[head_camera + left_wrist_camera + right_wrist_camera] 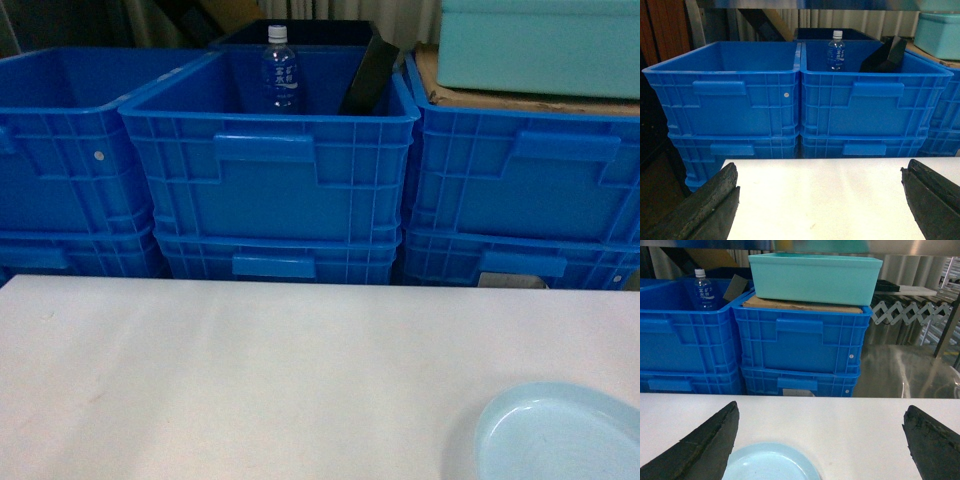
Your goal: Place blue tray on left shelf second layer neatly
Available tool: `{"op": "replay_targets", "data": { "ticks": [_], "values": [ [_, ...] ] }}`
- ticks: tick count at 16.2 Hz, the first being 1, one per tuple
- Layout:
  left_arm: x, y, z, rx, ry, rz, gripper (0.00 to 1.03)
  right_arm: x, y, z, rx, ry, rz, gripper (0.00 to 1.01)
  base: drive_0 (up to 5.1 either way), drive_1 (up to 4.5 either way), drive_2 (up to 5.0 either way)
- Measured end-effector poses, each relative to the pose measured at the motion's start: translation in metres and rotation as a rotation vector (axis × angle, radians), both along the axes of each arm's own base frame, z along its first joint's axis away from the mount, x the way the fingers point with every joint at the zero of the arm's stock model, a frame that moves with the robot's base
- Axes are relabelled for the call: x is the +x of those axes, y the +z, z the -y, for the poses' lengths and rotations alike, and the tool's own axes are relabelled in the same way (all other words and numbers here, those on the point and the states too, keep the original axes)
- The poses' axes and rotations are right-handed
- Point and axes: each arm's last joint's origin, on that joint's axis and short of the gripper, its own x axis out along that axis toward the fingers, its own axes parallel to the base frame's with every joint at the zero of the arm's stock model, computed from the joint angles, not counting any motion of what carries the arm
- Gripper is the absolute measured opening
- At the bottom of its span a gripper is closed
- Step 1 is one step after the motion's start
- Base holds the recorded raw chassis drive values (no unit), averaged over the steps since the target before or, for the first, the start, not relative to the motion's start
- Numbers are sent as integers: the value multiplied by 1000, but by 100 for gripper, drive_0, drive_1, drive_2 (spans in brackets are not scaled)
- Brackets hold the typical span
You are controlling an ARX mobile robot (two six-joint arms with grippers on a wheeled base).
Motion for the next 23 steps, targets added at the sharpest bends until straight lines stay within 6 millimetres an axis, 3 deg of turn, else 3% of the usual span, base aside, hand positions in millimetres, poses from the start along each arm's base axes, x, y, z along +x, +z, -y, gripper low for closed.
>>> {"op": "replay_targets", "data": {
  "ticks": [23],
  "values": [
    [0, 0, 0, 0, 0, 0, 98, 0, 0, 0, 0, 0, 0, 98, 0, 0, 0]
  ]
}}
